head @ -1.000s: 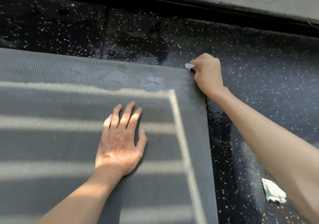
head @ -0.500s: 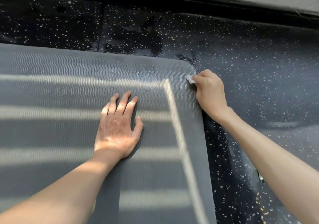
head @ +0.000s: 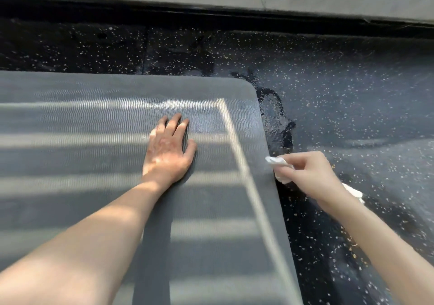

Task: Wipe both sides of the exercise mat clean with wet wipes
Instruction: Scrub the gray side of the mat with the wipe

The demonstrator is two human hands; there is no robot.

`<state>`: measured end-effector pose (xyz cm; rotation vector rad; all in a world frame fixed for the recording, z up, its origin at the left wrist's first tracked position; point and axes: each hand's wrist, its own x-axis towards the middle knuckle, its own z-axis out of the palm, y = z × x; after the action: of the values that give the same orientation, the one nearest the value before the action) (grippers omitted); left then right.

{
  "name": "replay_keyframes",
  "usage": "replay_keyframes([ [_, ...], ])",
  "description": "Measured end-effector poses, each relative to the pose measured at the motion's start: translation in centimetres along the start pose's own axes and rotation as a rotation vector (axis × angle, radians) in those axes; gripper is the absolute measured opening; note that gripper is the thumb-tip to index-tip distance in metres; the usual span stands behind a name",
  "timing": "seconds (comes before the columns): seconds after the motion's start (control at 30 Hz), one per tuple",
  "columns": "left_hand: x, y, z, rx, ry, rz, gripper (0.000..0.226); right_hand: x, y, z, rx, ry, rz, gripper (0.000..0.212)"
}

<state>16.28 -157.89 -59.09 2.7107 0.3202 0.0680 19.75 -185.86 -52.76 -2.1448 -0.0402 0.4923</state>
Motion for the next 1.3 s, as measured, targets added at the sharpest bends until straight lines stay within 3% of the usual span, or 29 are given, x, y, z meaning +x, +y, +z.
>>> replay_keyframes([
  [0.07, -0.7, -0.1, 0.1, -0.079, 0.063, 0.083, 0.052, -1.8, -0.7, -0.6, 0.476, -0.082, 0.181, 0.015],
  [0.13, -2.3, 0.5, 0.3, -0.157, 0.106, 0.175, 0.039, -3.4, -0.7, -0.6, 0.667, -0.13, 0.251, 0.019],
  [0.2, -5.4, 2.5, 0.3, -0.288, 0.059, 0.2, 0.032, -5.0, -0.6, -0.2, 0.717, -0.159, 0.28, 0.021],
  [0.3, -10.2, 7.2, -0.9, -0.736, -0.149, -0.046, 0.014, -7.2, -1.2, 0.6, 0.749, -0.162, 0.302, 0.019],
  [0.4, -12.7, 10.7, -2.3, -1.131, -0.314, -0.213, 0.014, -9.2, -1.3, 1.4, 0.739, -0.207, 0.255, 0.021],
  [0.53, -14.7, 11.8, -3.9, -1.088, -0.399, -0.098, 0.041, -11.5, -1.3, 1.5, 0.717, -0.286, 0.175, 0.029],
  [0.6, -15.2, 11.7, -4.3, -1.04, -0.368, -0.099, 0.041, -12.5, -1.3, 1.4, 0.711, -0.311, 0.146, 0.033],
  [0.73, -15.9, 10.9, -4.1, -0.997, -0.313, -0.143, 0.008, -14.2, -1.1, 1.7, 0.606, -0.307, 0.084, 0.036],
  [0.93, -16.7, 11.1, -4.9, -1.028, -0.302, -0.207, 0.044, -15.1, -1.1, 1.4, 0.412, -0.345, -0.068, 0.028],
  [1.03, -16.7, 11.3, -5.3, -1.057, -0.304, -0.201, 0.047, -14.0, -0.9, -0.9, 0.281, -0.153, -0.012, 0.025],
  [1.13, -16.8, 11.4, -5.8, -1.05, -0.301, -0.152, 0.032, -11.7, 1.3, -5.1, -0.276, 0.279, 0.009, 0.028],
  [1.17, -16.9, 11.5, -5.9, -1.052, -0.301, -0.134, 0.027, -10.9, 2.3, -6.4, -0.454, 0.349, 0.012, 0.031],
  [1.3, -16.6, 11.5, -5.9, -1.05, -0.271, -0.114, 0.012, -8.2, 5.8, -8.7, -0.76, 0.215, 0.183, 0.037],
])
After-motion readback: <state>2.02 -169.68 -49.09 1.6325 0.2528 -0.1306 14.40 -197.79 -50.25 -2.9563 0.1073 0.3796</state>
